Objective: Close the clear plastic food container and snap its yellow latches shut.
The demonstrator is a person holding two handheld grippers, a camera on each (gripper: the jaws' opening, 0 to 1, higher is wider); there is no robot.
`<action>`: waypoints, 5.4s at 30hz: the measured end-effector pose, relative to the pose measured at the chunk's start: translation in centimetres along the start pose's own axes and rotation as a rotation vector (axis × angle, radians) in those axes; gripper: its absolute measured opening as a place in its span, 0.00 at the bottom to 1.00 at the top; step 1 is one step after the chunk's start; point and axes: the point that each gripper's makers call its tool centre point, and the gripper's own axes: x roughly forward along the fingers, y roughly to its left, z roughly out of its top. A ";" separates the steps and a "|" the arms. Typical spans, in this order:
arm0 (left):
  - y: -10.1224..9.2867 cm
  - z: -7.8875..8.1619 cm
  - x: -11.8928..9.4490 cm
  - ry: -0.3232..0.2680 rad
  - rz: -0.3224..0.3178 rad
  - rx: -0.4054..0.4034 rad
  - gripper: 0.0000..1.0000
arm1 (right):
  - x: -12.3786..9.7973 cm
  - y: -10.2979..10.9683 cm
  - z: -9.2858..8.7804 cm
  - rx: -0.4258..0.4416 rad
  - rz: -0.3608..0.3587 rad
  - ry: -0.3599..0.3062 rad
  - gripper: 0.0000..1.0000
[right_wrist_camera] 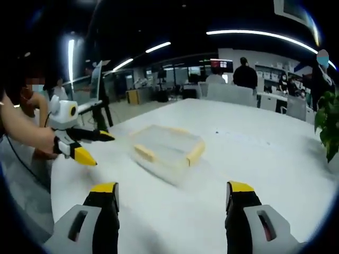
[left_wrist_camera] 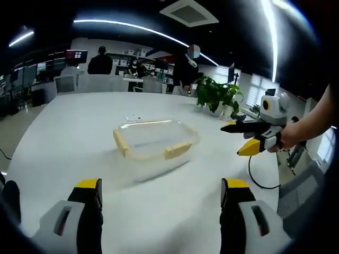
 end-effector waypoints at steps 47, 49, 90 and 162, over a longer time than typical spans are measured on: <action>-1.4 -2.8 -6.1 -0.031 0.065 -0.108 0.92 | -7.3 3.0 -3.0 0.076 -0.013 -0.039 0.82; -1.5 -2.8 -6.3 -0.032 0.068 -0.116 0.91 | -7.6 3.1 -3.0 0.091 -0.015 -0.047 0.82; -5.6 -5.4 -9.3 -0.025 0.036 -0.157 0.85 | -17.1 2.2 -6.2 0.168 -0.094 -0.059 0.82; -6.7 -7.0 -11.5 0.034 0.058 -0.065 0.78 | -15.1 6.1 -8.1 0.100 -0.004 0.004 0.79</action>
